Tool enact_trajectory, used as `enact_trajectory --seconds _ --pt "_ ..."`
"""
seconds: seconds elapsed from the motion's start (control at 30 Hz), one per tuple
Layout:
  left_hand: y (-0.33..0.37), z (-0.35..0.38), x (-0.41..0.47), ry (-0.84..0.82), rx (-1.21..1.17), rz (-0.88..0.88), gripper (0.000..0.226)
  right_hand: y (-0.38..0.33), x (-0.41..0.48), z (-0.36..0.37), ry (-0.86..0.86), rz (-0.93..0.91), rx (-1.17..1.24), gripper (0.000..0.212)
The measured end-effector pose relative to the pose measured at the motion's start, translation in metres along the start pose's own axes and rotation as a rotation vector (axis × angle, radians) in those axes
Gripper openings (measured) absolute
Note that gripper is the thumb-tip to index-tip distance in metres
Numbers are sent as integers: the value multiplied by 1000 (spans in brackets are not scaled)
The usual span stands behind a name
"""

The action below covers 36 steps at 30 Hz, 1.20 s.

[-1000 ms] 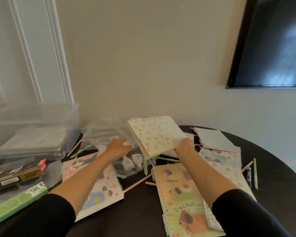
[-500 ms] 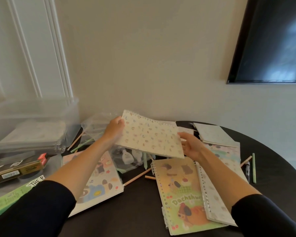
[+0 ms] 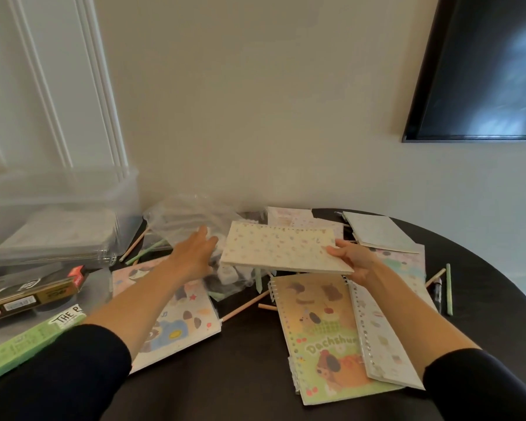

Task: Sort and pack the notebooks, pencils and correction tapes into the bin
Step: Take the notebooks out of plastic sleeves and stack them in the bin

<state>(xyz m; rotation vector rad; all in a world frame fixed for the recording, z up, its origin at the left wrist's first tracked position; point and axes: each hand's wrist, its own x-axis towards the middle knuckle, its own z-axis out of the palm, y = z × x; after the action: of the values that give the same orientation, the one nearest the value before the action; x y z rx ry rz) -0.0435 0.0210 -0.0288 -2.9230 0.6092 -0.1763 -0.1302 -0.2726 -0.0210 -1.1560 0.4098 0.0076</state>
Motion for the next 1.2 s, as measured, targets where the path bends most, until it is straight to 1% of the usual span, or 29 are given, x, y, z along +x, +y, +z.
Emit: enact_trajectory --seconds 0.1,0.17,0.2,0.27,0.37,0.47,0.53,0.6,0.77,0.87,0.93,1.07,1.17,1.2 --pt "6 3 1 156 -61 -43 22 -1 -4 1 -37 59 -104 46" --pt "8 0 1 227 -174 -87 11 -2 -3 0 -46 79 -161 49" --pt "8 -4 2 244 -237 -125 10 -3 -3 0 -35 83 -173 50" --pt "9 -10 4 256 -293 -181 16 -4 -3 2 -20 78 -177 53" --pt "13 -15 6 263 -281 -221 19 -9 -3 8 -8 62 -165 55" --pt "12 -20 7 268 -304 -293 18 -17 -8 11 -28 72 -169 53" --pt "11 -22 8 282 -249 -250 21 -21 -12 13 -37 87 -181 50" --pt "11 -25 8 287 -193 -194 25 -22 -14 16 -14 77 -169 53" --pt "19 -31 8 220 -52 -133 27 -23 -9 30 94 -58 29 45" --pt "25 -35 9 219 -14 -90 28 -25 -9 41 187 -128 -32 38" --pt "33 -38 10 261 4 -56 27 -24 -11 50 209 -160 -73 33" --pt "50 -44 13 343 102 -1 22 -14 -16 78 150 -160 -92 30" --pt "53 -44 15 374 157 -7 26 -9 -16 89 60 -91 -164 24" --pt "52 -43 14 368 153 -13 26 -7 -14 88 65 -71 -217 20"
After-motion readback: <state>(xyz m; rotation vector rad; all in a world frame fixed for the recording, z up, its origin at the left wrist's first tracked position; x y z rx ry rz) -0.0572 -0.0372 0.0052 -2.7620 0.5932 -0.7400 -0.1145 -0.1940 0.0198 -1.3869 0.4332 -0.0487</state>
